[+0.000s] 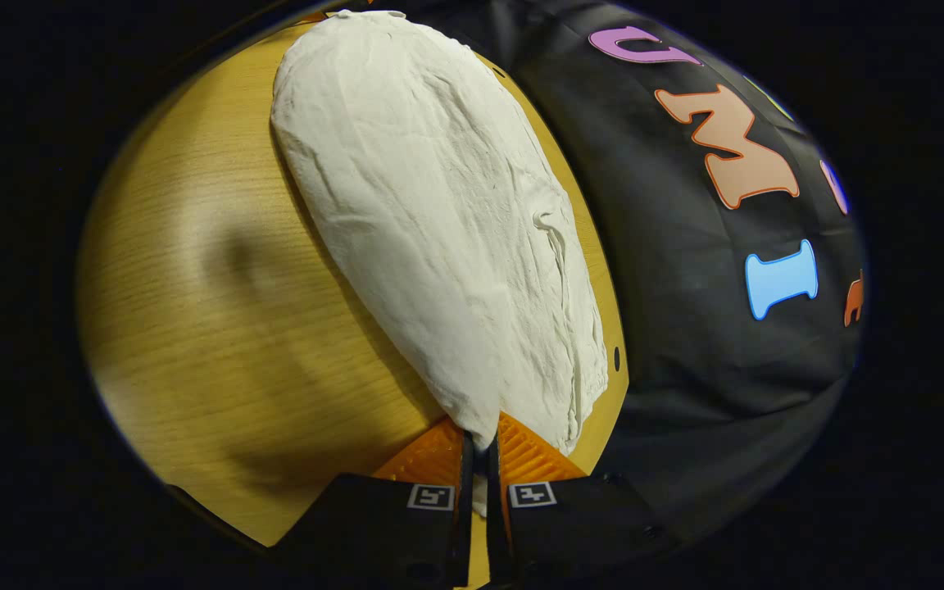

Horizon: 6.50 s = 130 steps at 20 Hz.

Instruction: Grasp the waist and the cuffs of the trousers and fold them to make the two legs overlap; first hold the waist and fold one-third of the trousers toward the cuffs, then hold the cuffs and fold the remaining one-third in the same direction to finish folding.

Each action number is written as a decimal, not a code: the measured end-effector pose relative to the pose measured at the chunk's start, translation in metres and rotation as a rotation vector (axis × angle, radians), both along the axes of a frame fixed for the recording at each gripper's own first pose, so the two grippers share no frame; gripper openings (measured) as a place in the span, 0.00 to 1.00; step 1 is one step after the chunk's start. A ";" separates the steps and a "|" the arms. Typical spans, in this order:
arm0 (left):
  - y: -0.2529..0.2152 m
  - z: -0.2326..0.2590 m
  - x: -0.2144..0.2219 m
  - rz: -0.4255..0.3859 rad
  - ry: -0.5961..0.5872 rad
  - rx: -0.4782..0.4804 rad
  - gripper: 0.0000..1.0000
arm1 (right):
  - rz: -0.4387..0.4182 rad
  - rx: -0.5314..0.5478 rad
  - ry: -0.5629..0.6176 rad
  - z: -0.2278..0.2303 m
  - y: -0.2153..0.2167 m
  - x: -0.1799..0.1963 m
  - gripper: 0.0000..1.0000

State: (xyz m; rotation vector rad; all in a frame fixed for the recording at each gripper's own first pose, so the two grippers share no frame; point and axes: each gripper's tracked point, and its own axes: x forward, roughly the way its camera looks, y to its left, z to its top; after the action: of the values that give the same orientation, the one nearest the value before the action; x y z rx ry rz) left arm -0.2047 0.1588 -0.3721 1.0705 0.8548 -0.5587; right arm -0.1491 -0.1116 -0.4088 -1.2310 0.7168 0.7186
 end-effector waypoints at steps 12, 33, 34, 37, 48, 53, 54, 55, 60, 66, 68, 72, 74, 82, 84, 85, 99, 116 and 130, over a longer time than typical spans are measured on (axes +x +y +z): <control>-0.009 -0.023 0.032 -0.054 0.071 0.010 0.56 | -0.007 -0.003 -0.013 0.001 0.000 0.000 0.10; -0.011 0.005 0.072 0.298 -0.020 -0.117 0.00 | -0.144 0.113 -0.176 0.068 0.004 0.064 0.08; -0.012 0.010 0.083 0.306 -0.040 -0.113 0.00 | -0.141 0.123 -0.194 0.076 0.007 0.071 0.06; -0.010 0.025 0.108 0.334 -0.097 -0.107 0.00 | -0.147 0.152 -0.225 0.091 0.010 0.091 0.08; -0.009 0.069 0.194 0.380 -0.265 -0.093 0.00 | -0.246 0.257 -0.279 0.106 0.029 0.161 0.06; -0.017 0.060 0.251 0.323 -0.285 -0.143 0.00 | -0.259 0.199 -0.314 0.107 0.041 0.192 0.08; -0.019 0.055 0.261 0.326 -0.283 -0.162 0.00 | -0.267 0.189 -0.314 0.105 0.042 0.197 0.08; -0.022 0.052 0.269 0.333 -0.286 -0.184 0.00 | -0.273 0.181 -0.312 0.102 0.043 0.201 0.10; -0.030 0.031 0.300 0.398 -0.261 -0.262 0.00 | -0.288 0.166 -0.307 0.081 0.053 0.231 0.08; -0.039 0.011 0.331 0.409 -0.265 -0.279 0.00 | -0.332 0.157 -0.258 0.030 0.061 0.263 0.08; -0.042 -0.003 0.340 0.409 -0.253 -0.280 0.00 | -0.363 0.143 -0.229 0.008 0.059 0.269 0.08; -0.046 -0.021 0.350 0.421 -0.252 -0.297 0.00 | -0.435 0.141 -0.189 -0.025 0.058 0.275 0.11; -0.051 -0.027 0.352 0.424 -0.241 -0.314 0.19 | -0.483 0.147 -0.198 -0.027 0.055 0.277 0.13; -0.094 0.023 0.339 0.496 -0.295 -0.497 0.95 | -0.673 0.407 -0.282 0.037 0.046 0.267 0.98; -0.113 0.044 0.328 0.517 -0.310 -0.567 0.95 | -0.749 0.478 -0.273 0.045 0.032 0.258 0.98; -0.121 0.053 0.324 0.526 -0.312 -0.600 0.95 | -0.793 0.513 -0.257 0.045 0.027 0.252 0.98; -0.191 0.114 0.260 0.520 -0.318 -0.715 0.96 | -1.336 0.786 -0.101 0.000 -0.055 0.185 0.98; -0.179 0.115 0.218 0.607 -0.323 -0.674 0.96 | -1.805 1.015 0.111 -0.052 -0.059 0.186 0.66; -0.199 0.132 0.180 0.664 -0.350 -0.692 0.96 | -1.680 1.016 0.098 -0.018 -0.074 0.196 0.17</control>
State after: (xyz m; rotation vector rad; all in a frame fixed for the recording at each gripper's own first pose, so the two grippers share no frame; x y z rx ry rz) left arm -0.0246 -0.0399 -0.2401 0.2026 0.5825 -0.0705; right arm 0.0473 -0.1858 -0.4269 0.4990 0.9753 -0.3308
